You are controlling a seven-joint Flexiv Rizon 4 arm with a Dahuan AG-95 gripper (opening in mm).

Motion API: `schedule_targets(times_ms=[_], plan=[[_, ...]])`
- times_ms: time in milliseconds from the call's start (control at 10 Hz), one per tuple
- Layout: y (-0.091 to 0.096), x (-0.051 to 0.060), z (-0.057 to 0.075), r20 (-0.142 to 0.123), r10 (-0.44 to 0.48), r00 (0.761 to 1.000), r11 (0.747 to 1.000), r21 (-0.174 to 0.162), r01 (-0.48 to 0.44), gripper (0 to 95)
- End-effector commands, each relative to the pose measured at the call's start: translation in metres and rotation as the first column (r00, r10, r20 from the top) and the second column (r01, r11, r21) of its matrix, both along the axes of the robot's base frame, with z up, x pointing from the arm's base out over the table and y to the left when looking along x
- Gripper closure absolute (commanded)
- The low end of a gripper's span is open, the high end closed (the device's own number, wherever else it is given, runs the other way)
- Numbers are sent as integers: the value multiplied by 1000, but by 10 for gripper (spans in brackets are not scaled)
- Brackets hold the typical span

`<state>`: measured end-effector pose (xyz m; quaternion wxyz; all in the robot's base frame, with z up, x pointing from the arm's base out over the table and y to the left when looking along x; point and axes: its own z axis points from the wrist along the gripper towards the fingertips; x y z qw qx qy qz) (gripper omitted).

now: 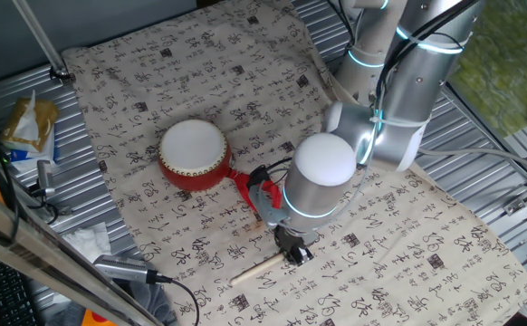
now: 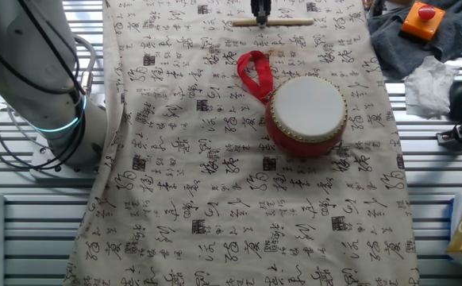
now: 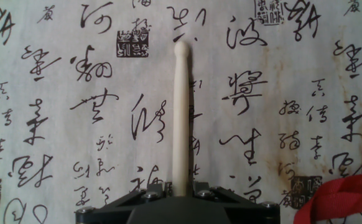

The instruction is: Play the drum

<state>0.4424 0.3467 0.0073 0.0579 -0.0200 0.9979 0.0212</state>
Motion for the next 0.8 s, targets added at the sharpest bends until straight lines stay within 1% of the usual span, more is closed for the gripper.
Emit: schedule_targets(times_ms=[100,300,600,700,800], plan=[[-1,0,1,32,22,999,1000,-9,-21,950],[-2,1,7,29,26,999,1000,-8,-26,950],[-5,3,29,24,50,998,999,-7,-49,950],[-5,3,43,11,60,998,998,-7,-60,950],[-5,3,66,-24,75,997,997,-4,-75,950]])
